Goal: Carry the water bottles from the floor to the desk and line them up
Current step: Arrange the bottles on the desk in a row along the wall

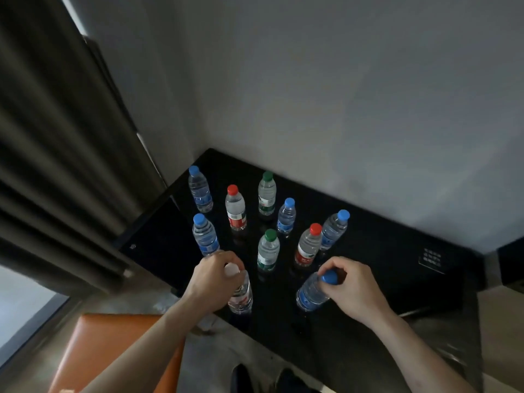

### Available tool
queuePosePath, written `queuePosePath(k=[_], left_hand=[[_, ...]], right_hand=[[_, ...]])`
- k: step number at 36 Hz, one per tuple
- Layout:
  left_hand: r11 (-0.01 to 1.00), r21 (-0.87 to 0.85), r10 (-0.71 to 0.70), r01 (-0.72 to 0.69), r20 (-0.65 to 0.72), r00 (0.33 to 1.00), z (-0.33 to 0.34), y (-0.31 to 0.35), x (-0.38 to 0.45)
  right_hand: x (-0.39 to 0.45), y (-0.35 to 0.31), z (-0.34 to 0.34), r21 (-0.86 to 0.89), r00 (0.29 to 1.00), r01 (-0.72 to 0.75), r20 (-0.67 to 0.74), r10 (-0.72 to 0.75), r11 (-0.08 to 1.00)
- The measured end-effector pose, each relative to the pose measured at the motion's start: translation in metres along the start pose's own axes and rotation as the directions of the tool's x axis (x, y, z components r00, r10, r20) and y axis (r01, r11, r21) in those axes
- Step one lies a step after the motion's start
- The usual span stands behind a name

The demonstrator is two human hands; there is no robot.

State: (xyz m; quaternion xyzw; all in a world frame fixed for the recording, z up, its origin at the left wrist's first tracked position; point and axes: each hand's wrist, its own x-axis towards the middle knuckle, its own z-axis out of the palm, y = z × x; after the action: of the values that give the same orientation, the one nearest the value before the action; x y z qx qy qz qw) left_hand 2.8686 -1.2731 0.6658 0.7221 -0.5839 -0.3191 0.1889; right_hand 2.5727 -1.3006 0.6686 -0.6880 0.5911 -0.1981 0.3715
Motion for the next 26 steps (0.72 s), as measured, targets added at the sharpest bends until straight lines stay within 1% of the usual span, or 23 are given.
queuePosePath(k=[6, 10, 14, 19, 26], left_hand=[[0.999, 0.052, -0.003, 0.0, 0.054, 0.999, 0.013, -0.003, 0.023], [0.995, 0.097, -0.004, -0.001, 0.049, 0.999, 0.023, -0.003, 0.034], [0.988, 0.151, 0.009, -0.015, 0.037, 0.999, 0.031, 0.0, 0.041], [0.988, 0.157, 0.001, -0.005, 0.022, 1.0, 0.036, 0.004, 0.049], [0.987, 0.159, 0.021, -0.029, 0.047, 0.999, 0.033, 0.01, 0.055]], right_hand=[[0.014, 0.009, 0.004, -0.029, 0.999, -0.038, 0.006, 0.038, 0.999], [0.021, 0.015, 0.008, -0.026, 0.998, -0.054, 0.017, 0.054, 0.998], [0.028, 0.018, 0.013, -0.041, 0.996, -0.061, 0.068, 0.064, 0.997], [0.038, 0.024, 0.018, -0.057, 0.992, -0.048, 0.11, 0.054, 0.997], [0.044, 0.028, 0.022, -0.056, 0.987, -0.043, 0.15, 0.051, 0.997]])
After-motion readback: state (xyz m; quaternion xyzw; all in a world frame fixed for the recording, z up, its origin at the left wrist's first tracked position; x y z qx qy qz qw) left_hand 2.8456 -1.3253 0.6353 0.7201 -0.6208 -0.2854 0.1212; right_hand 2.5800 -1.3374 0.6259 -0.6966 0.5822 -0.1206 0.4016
